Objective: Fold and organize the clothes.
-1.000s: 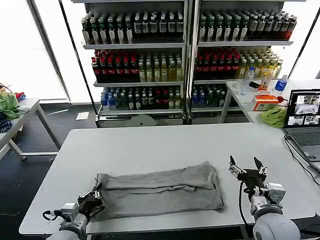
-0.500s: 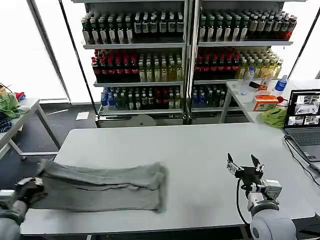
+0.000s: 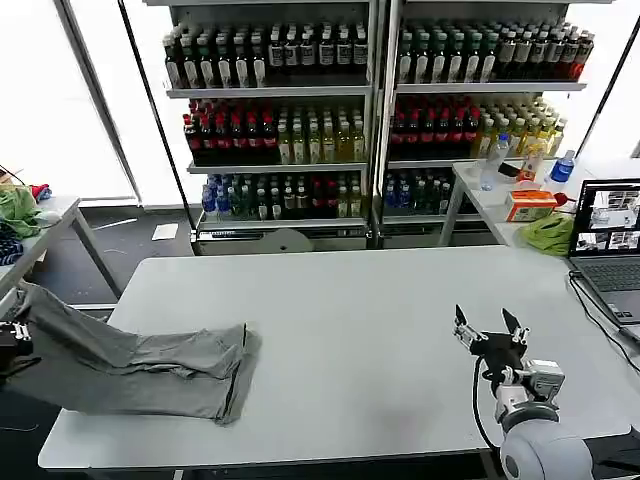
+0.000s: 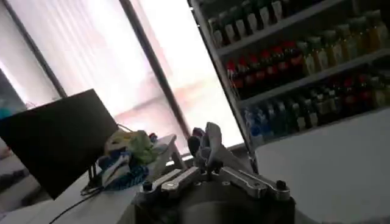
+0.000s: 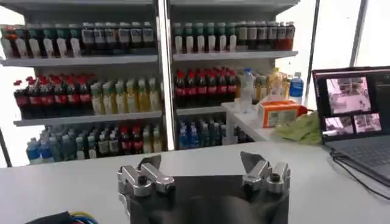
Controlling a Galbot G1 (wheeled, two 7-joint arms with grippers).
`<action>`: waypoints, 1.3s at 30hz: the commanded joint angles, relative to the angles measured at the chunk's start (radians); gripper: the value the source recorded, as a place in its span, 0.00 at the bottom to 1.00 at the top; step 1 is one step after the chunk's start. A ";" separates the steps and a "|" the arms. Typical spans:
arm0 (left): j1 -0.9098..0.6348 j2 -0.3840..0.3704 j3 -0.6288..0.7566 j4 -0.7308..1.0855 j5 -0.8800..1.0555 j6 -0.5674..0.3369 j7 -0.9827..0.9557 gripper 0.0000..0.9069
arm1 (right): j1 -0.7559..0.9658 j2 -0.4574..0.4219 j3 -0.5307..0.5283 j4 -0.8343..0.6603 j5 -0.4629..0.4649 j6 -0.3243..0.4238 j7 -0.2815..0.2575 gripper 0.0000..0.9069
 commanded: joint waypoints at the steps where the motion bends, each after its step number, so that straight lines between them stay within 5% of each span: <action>1: -0.028 -0.143 0.263 -0.065 0.152 0.002 -0.003 0.00 | -0.049 0.009 0.005 0.014 -0.005 0.011 0.004 1.00; 14: -0.045 -0.227 0.436 -0.155 0.213 0.074 -0.043 0.00 | -0.107 0.043 0.004 0.052 -0.042 0.020 0.000 1.00; 39: -0.141 -0.241 0.627 -0.161 0.226 0.116 -0.047 0.00 | -0.190 0.078 0.012 0.087 -0.084 0.039 -0.001 1.00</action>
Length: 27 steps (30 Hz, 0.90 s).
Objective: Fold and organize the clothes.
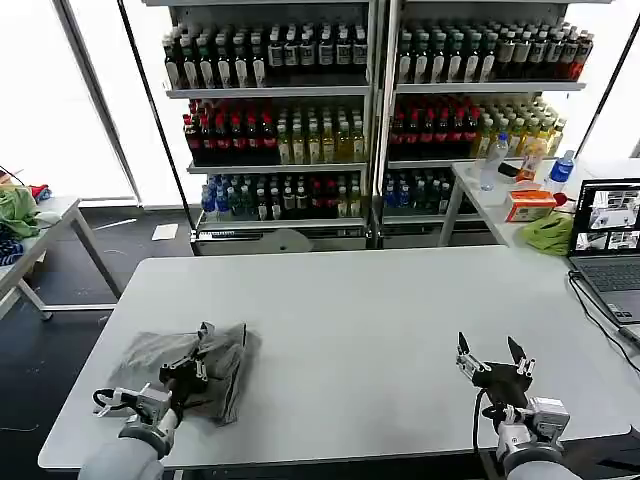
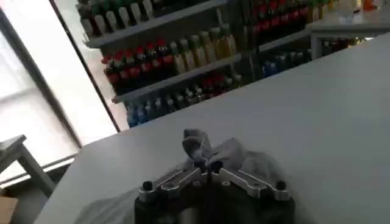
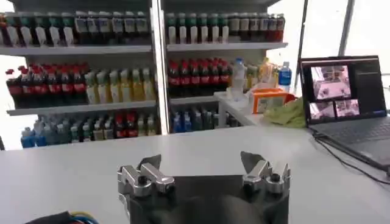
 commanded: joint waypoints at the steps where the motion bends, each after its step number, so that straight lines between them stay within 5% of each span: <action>1: -0.059 -0.010 0.081 0.036 0.004 0.005 0.000 0.00 | -0.024 0.009 -0.002 0.006 -0.012 0.005 0.000 1.00; 17: -0.129 -0.025 0.104 0.085 -0.021 -0.012 0.006 0.02 | -0.013 0.018 -0.025 -0.013 -0.030 0.008 -0.001 1.00; 18: -0.129 -0.028 0.105 0.087 -0.026 -0.017 0.005 0.77 | -0.011 0.017 -0.026 -0.016 -0.031 0.008 -0.001 1.00; 19: -0.132 -0.034 0.107 0.092 -0.041 -0.025 0.003 1.00 | -0.009 0.018 -0.029 -0.018 -0.032 0.008 -0.001 1.00; 27: -0.134 -0.077 0.135 0.090 -0.189 -0.050 -0.036 1.00 | 0.001 0.017 -0.040 -0.031 -0.034 0.011 -0.001 1.00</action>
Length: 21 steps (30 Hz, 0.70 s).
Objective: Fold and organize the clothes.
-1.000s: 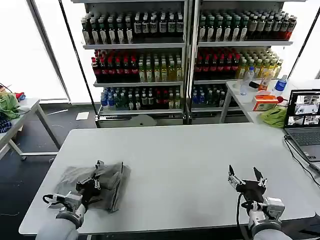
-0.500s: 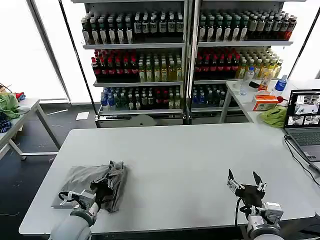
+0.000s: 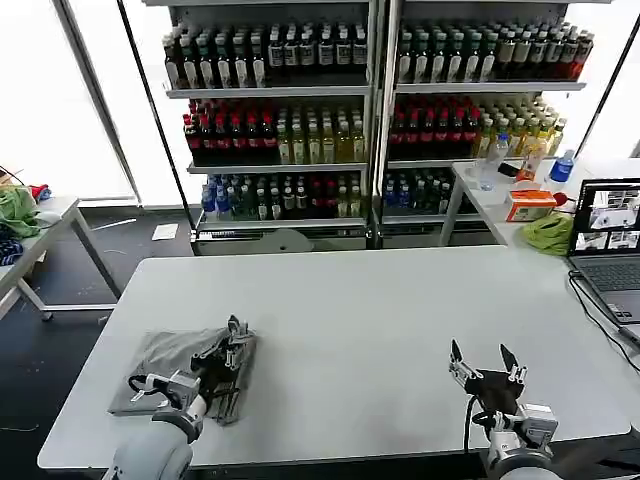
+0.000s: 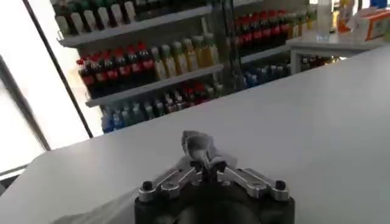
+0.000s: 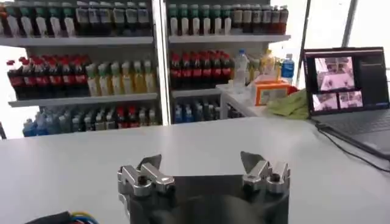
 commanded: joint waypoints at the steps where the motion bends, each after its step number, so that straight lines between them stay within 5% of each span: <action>1: -0.012 -0.039 0.024 0.003 -0.144 -0.021 -0.029 1.00 | 0.002 -0.002 -0.004 -0.009 -0.001 0.002 0.000 1.00; 6: 0.031 -0.026 0.012 -0.054 -0.194 -0.001 -0.021 1.00 | 0.010 -0.007 -0.005 -0.020 0.000 0.005 0.001 1.00; 12: 0.078 -0.009 -0.065 -0.225 -0.476 0.038 -0.012 1.00 | 0.027 -0.007 -0.026 -0.035 -0.001 0.007 0.004 1.00; 21: 0.094 0.128 -0.378 -0.166 -0.631 0.017 -0.132 1.00 | 0.086 -0.045 -0.050 -0.058 0.020 0.003 0.002 1.00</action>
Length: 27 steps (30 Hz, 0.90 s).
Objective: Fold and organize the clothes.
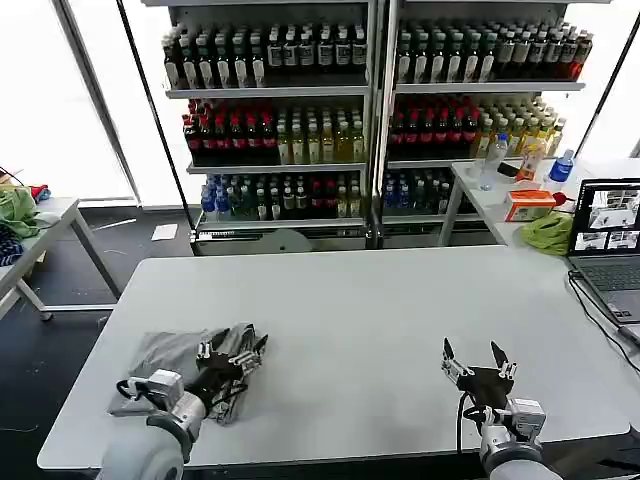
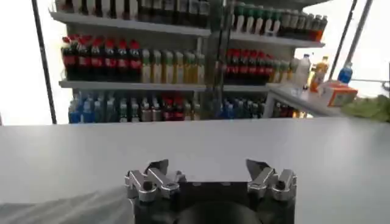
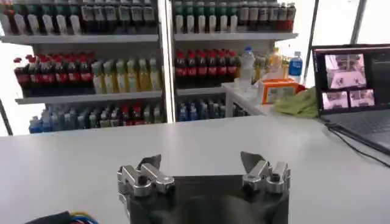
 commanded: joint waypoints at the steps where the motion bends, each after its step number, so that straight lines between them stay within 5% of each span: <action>1: 0.041 0.123 -0.317 -0.003 -0.288 0.001 -0.092 1.00 | 0.048 -0.025 -0.019 -0.018 0.014 -0.004 0.001 1.00; 9: 0.081 0.151 -0.407 0.117 -0.278 -0.015 -0.053 1.00 | 0.083 -0.044 -0.053 -0.039 0.014 -0.007 -0.001 1.00; 27: 0.083 0.117 -0.343 0.269 -0.148 -0.040 0.005 1.00 | 0.076 -0.049 -0.050 -0.032 0.016 -0.011 0.000 1.00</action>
